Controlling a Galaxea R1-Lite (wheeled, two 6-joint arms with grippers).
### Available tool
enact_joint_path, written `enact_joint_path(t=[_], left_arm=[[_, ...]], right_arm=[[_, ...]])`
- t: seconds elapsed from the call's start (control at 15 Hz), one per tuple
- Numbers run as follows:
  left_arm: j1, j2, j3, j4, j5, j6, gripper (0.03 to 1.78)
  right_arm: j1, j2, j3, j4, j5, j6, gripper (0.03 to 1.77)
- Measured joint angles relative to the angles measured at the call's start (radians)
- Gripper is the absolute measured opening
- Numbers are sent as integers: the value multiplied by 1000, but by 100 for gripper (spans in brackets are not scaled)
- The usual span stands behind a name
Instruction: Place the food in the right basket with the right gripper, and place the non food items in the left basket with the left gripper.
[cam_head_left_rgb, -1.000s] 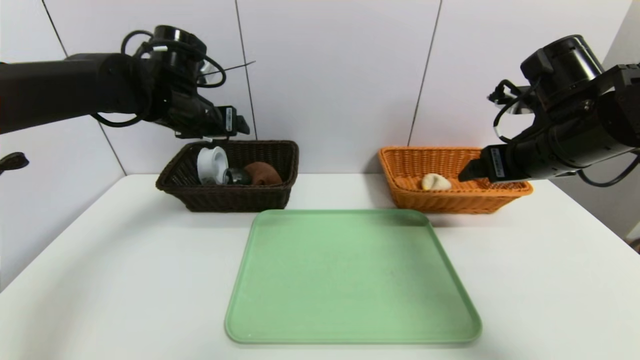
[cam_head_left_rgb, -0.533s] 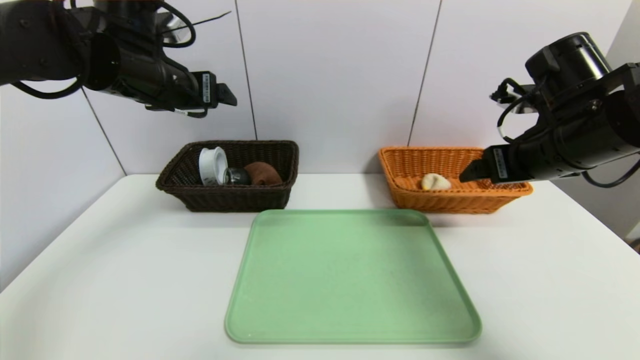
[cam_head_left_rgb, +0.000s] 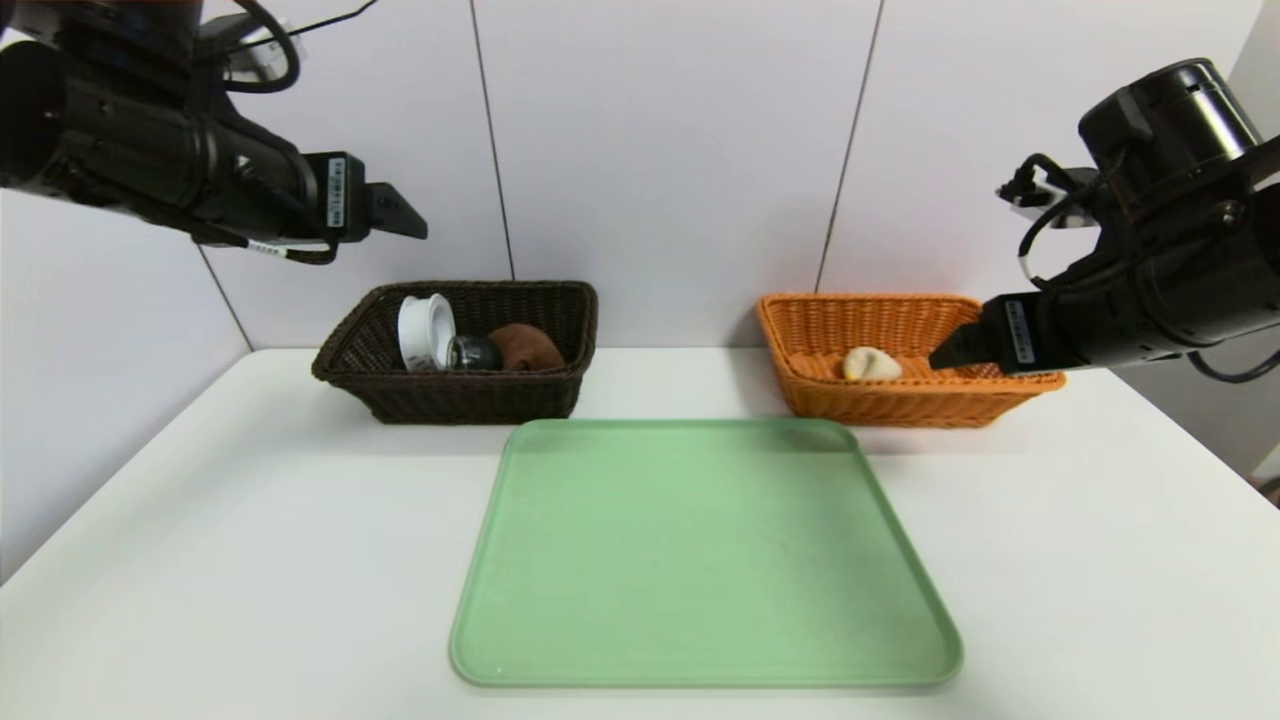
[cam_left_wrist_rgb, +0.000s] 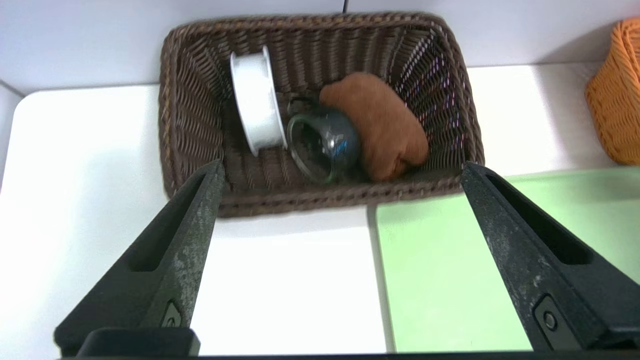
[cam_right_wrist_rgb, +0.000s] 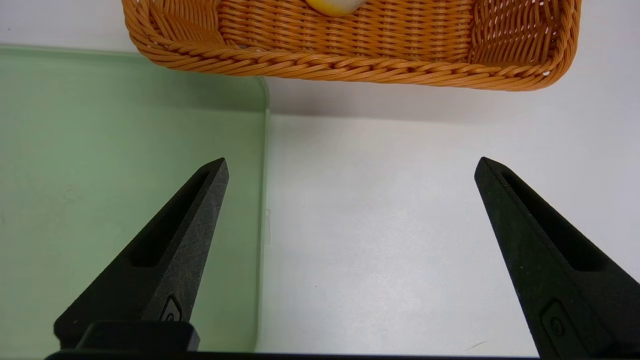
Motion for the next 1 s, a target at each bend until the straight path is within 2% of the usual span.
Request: enact_joint_path(t=[0.2, 0.4, 0.73, 1.0], left_arm=[[1, -164, 180, -30, 1, 0, 169], [27, -347, 351, -35, 2, 7, 169], [159, -642, 631, -30, 1, 97, 169], [214, -863, 820, -15, 2, 116, 169]], right_arm=[[1, -36, 24, 0, 7, 0, 170], [4, -102, 109, 1, 9, 1, 170], [12, -285, 346, 1, 11, 1, 170], [-57, -440, 446, -1, 6, 6, 170]])
